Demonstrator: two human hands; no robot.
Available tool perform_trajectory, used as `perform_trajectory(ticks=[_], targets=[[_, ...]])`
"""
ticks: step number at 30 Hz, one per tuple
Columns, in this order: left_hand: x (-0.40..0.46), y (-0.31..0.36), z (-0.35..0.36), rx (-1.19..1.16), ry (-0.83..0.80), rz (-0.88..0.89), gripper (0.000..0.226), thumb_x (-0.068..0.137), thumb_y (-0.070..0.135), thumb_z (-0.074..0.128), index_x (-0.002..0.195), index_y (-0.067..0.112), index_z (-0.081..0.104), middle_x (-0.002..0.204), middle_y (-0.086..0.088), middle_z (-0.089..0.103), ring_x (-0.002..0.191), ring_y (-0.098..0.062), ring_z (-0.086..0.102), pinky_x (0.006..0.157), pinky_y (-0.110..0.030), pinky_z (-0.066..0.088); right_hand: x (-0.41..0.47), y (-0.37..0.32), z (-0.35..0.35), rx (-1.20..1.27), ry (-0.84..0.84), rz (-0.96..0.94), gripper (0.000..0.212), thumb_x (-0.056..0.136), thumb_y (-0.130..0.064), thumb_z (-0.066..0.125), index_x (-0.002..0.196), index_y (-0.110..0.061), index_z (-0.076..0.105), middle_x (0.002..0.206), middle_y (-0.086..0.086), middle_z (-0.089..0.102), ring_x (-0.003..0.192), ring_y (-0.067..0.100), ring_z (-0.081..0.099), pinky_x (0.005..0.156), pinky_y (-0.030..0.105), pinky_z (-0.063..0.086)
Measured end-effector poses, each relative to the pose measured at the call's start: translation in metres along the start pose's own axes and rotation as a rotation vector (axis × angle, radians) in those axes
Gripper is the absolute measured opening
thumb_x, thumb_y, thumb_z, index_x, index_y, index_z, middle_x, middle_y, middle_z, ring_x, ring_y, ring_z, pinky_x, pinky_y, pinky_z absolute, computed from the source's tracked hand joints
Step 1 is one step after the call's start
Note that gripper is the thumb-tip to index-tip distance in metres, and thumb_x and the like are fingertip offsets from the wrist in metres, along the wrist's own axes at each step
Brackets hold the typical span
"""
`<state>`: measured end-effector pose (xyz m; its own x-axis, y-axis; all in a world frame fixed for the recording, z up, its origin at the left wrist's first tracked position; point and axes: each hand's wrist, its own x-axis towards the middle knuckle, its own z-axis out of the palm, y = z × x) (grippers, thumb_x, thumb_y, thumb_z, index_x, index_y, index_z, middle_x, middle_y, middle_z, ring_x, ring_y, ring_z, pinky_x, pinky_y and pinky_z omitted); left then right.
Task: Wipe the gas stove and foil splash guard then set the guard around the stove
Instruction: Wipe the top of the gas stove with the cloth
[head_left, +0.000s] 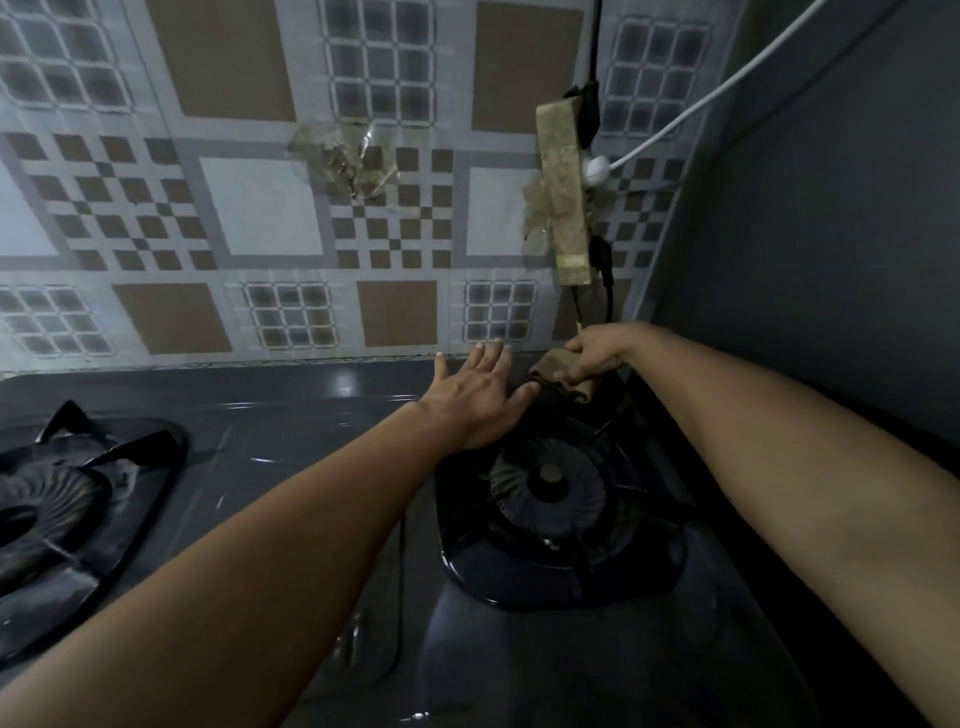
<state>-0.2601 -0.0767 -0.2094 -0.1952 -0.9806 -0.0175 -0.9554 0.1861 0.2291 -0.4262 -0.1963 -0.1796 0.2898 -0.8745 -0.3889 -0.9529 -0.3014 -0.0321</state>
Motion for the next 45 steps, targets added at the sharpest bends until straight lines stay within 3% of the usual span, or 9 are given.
perform_trajectory(ticks=[4, 13, 17, 21, 27, 30, 34, 41, 45], targets=[[0.000, 0.006, 0.013, 0.150, -0.020, 0.207, 0.058, 0.101, 0.049, 0.013, 0.153, 0.033, -0.009, 0.161, 0.005, -0.012, 0.148, -0.015, -0.015, 0.114, -0.059, -0.012, 0.003, 0.009, 0.010, 0.082, 0.052, 0.082, 0.052, 0.088, -0.031, 0.064, 0.129, -0.001, 0.055, 0.123, 0.014, 0.060, 0.103, 0.027, 0.059, 0.085, 0.030, 0.048], [0.004, 0.005, 0.014, 0.002, -0.119, 0.116, 0.051, 0.102, 0.046, 0.013, 0.152, 0.034, 0.019, 0.162, 0.006, -0.008, 0.148, -0.016, -0.012, 0.116, -0.060, -0.003, -0.060, 0.034, 0.022, 0.456, -0.002, 0.281, 0.057, 0.093, -0.029, 0.061, 0.135, 0.005, 0.044, 0.121, 0.013, 0.052, 0.092, 0.024, 0.055, 0.065, 0.030, 0.042], [0.003, 0.005, 0.013, 0.015, -0.127, 0.109, 0.052, 0.102, 0.049, 0.012, 0.152, 0.035, 0.017, 0.162, 0.005, -0.006, 0.149, -0.017, -0.011, 0.116, -0.059, -0.003, -0.085, 0.028, 0.036, 0.655, 0.049, 0.331, 0.048, 0.099, -0.024, 0.052, 0.137, 0.002, 0.040, 0.128, 0.019, 0.050, 0.113, 0.034, 0.053, 0.088, 0.041, 0.047], [0.004, 0.004, 0.015, 0.013, -0.134, 0.105, 0.052, 0.101, 0.050, 0.011, 0.152, 0.037, 0.015, 0.162, 0.005, -0.005, 0.149, -0.019, -0.010, 0.116, -0.060, -0.003, -0.095, 0.029, 0.051, 0.785, 0.102, 0.414, 0.020, 0.096, -0.014, 0.046, 0.113, -0.004, 0.053, 0.094, 0.018, 0.057, 0.078, 0.031, 0.056, 0.060, 0.036, 0.047], [0.003, 0.004, 0.015, 0.017, -0.111, 0.118, 0.051, 0.101, 0.050, 0.011, 0.151, 0.038, 0.015, 0.163, 0.004, -0.004, 0.149, -0.023, -0.007, 0.116, -0.061, -0.002, -0.120, 0.033, 0.064, 0.973, 0.045, 0.513, 0.020, 0.094, -0.022, 0.050, 0.087, -0.006, 0.058, 0.085, 0.018, 0.059, 0.075, 0.030, 0.058, 0.055, 0.037, 0.048], [0.002, 0.004, 0.015, 0.016, -0.098, 0.127, 0.052, 0.102, 0.050, 0.012, 0.152, 0.037, 0.017, 0.163, 0.002, -0.005, 0.149, -0.024, -0.007, 0.116, -0.061, -0.002, -0.142, 0.038, 0.073, 0.961, -0.014, 0.559, 0.020, 0.090, -0.019, 0.054, 0.101, -0.004, 0.062, 0.095, 0.023, 0.062, 0.086, 0.037, 0.062, 0.060, 0.056, 0.054], [-0.003, 0.011, 0.012, 0.163, -0.065, 0.144, 0.055, 0.101, 0.051, 0.011, 0.154, 0.033, 0.008, 0.162, -0.002, -0.007, 0.149, -0.026, -0.008, 0.115, -0.063, -0.004, -0.170, 0.039, 0.087, 0.906, -0.095, 0.627, 0.032, 0.088, -0.016, 0.049, 0.116, -0.003, 0.057, 0.117, 0.028, 0.057, 0.105, 0.047, 0.056, 0.073, 0.081, 0.037], [-0.039, 0.032, 0.009, 0.145, -0.007, 0.214, 0.067, 0.098, 0.058, 0.015, 0.154, 0.022, 0.011, 0.163, -0.005, -0.005, 0.149, -0.023, -0.006, 0.114, -0.061, -0.009, -0.213, 0.035, 0.111, 0.890, -0.046, 0.622, 0.036, 0.092, -0.025, 0.048, 0.118, -0.003, 0.056, 0.113, 0.025, 0.060, 0.098, 0.042, 0.059, 0.073, 0.066, 0.050], [-0.064, 0.041, 0.012, 0.105, -0.033, 0.252, 0.068, 0.098, 0.059, 0.015, 0.154, 0.021, 0.012, 0.162, -0.004, -0.008, 0.149, -0.021, -0.007, 0.114, -0.059, -0.009, -0.236, 0.025, 0.123, 0.669, -0.006, 0.566, 0.045, 0.098, -0.035, 0.048, 0.132, -0.005, 0.051, 0.133, 0.015, 0.052, 0.121, 0.036, 0.050, 0.095, 0.050, 0.043]])
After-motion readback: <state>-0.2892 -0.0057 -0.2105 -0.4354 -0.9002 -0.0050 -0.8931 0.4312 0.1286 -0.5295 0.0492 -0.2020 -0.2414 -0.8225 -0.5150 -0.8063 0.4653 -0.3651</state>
